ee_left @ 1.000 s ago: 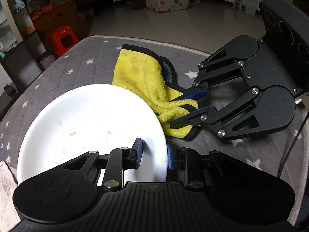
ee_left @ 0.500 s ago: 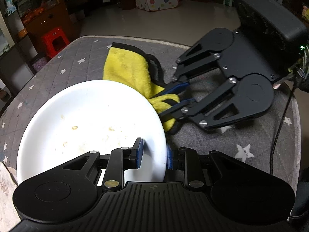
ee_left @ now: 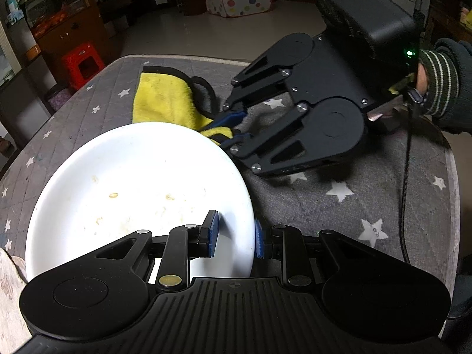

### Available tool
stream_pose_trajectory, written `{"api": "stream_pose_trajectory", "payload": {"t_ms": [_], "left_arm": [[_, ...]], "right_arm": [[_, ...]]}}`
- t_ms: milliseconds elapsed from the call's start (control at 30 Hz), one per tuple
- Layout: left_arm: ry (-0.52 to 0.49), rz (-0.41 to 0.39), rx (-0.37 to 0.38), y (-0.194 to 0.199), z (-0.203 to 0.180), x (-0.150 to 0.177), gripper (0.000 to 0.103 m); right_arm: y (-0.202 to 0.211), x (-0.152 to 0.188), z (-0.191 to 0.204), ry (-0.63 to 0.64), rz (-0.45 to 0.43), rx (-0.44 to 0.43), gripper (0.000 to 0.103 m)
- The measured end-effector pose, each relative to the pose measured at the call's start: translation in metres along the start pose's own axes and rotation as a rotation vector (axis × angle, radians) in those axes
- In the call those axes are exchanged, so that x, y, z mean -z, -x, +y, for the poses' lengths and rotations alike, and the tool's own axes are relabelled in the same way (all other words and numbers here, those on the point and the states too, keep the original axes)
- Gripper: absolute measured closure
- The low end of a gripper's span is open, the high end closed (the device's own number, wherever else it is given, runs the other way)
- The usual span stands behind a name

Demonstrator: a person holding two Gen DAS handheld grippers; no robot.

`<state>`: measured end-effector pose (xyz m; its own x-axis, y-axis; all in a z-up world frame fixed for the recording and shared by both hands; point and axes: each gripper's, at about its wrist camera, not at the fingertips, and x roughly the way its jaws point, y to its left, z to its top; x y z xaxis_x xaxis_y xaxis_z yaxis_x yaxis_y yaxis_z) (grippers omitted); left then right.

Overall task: Clean bowl
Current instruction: 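Wipe the cloth along the bowl interior with the right tool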

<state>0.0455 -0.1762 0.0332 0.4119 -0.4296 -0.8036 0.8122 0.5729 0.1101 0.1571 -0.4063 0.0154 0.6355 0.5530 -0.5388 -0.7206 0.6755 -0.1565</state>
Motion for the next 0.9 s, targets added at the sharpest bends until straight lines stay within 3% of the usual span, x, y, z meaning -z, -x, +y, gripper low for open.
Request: {"api": "stream_pose_trajectory", "payload": {"t_ms": [533, 900], "left_arm": [[0.032, -0.004, -0.026, -0.004, -0.002, -0.019, 0.073], [-0.017, -0.006, -0.011, 0.002, -0.003, -0.014, 0.076]], "right_arm": [[0.002, 0.002, -0.001, -0.013, 0.009, 0.004, 0.08], [0.013, 0.005, 0.002, -0.023, 0.02, -0.008, 0.08]]}}
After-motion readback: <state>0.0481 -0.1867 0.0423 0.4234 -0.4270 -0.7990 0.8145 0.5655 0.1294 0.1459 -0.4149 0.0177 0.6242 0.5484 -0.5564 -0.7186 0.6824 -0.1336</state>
